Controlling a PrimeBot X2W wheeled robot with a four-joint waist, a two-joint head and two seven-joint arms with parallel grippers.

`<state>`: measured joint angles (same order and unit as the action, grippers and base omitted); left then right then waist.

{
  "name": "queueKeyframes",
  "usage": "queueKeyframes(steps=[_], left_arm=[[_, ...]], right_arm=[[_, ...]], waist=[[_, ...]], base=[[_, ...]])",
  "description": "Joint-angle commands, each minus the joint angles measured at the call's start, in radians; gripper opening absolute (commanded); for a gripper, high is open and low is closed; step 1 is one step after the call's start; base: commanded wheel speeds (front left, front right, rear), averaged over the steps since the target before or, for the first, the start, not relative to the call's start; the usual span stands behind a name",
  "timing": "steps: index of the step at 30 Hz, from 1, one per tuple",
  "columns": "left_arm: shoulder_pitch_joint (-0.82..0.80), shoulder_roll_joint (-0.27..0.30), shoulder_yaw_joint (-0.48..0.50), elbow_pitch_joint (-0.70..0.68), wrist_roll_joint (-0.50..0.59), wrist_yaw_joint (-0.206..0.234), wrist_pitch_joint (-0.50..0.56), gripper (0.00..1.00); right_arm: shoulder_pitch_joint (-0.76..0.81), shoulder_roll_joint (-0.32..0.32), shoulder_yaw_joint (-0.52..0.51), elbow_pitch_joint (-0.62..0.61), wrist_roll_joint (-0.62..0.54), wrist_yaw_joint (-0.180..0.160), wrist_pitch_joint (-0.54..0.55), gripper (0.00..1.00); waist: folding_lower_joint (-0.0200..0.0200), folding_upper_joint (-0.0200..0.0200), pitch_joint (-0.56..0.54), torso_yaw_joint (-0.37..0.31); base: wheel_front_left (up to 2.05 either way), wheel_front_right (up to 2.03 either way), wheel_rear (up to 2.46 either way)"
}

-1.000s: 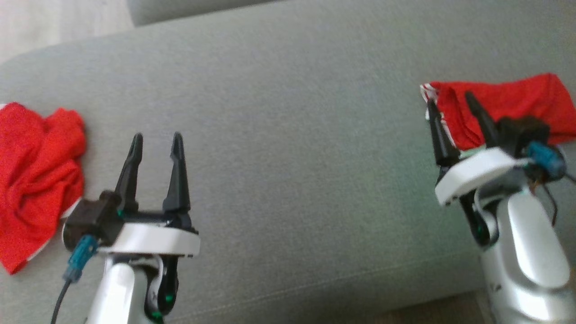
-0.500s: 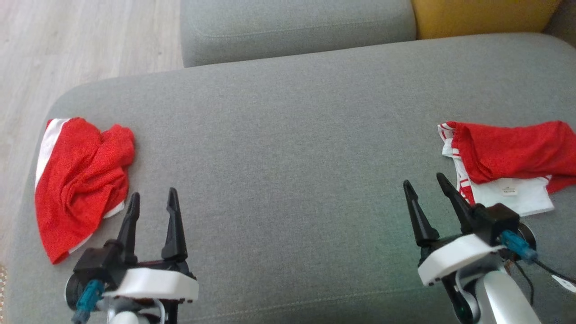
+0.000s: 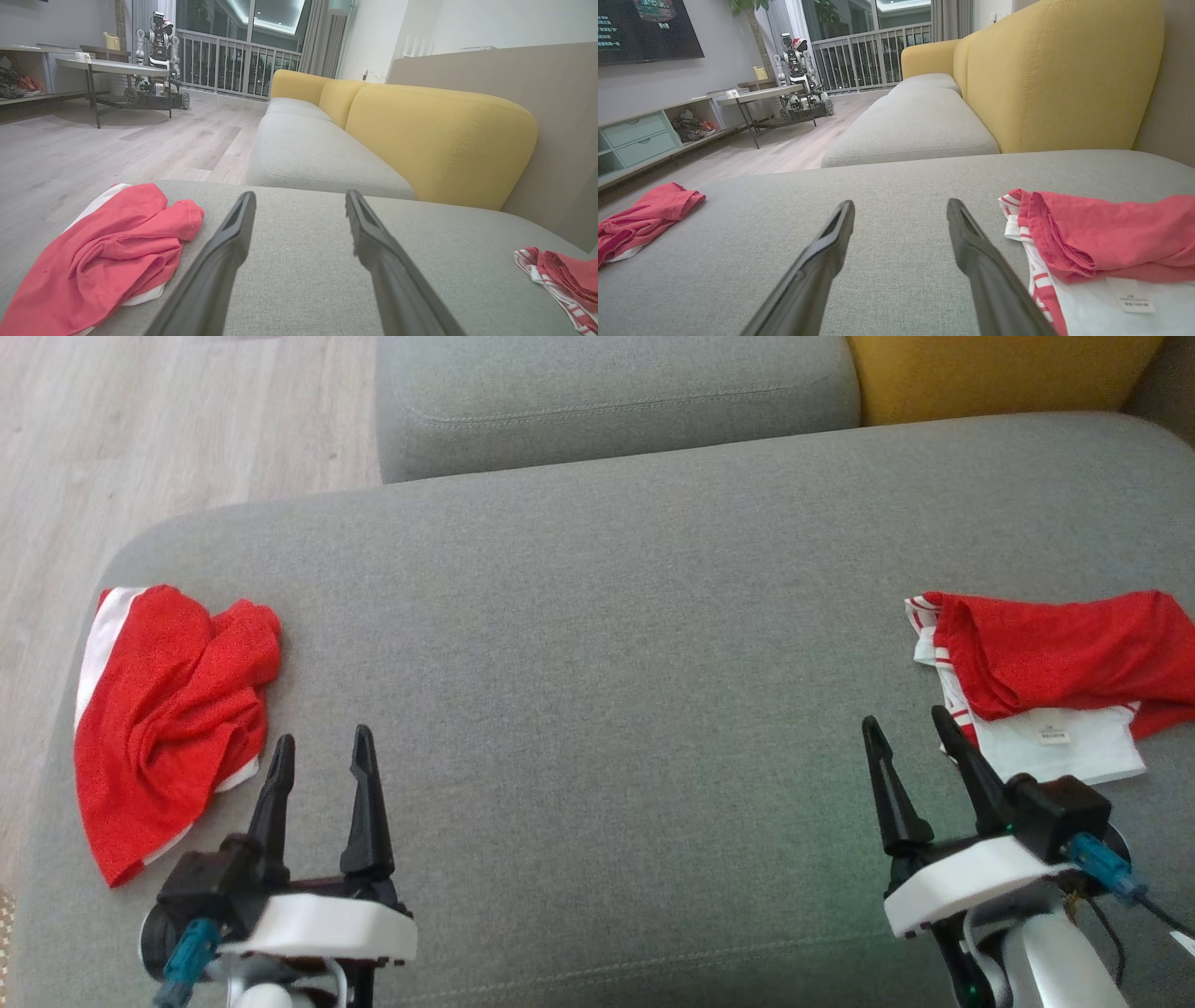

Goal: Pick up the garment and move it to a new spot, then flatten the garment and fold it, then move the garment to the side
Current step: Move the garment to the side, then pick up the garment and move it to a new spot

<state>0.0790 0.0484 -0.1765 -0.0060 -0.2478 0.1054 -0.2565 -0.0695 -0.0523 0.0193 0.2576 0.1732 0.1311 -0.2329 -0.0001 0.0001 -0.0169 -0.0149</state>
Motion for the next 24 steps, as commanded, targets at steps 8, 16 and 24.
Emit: queueKeyframes(steps=[8, 16, 24], left_arm=[[-0.029, 0.002, 0.029, -0.016, 0.008, -0.007, -0.005, 1.00], [-0.034, 0.002, 0.023, -0.002, 0.004, -0.013, -0.005, 1.00], [-0.033, 0.002, 0.024, 0.007, 0.008, -0.015, -0.005, 1.00]], right_arm=[[-0.024, 0.002, 0.025, -0.028, 0.025, 0.000, -0.018, 1.00], [-0.025, 0.002, 0.034, -0.034, 0.035, 0.000, -0.020, 1.00], [0.000, 0.002, 0.058, -0.044, 0.044, 0.000, -0.019, 1.00]], waist=[[0.0001, -0.0001, 0.001, -0.005], [0.0001, -0.0001, 0.002, 0.016], [0.0001, -0.0001, -0.002, 0.139]], base=[[0.00, 0.00, 0.00], [0.00, 0.00, 0.00], [0.00, 0.00, 0.00]])
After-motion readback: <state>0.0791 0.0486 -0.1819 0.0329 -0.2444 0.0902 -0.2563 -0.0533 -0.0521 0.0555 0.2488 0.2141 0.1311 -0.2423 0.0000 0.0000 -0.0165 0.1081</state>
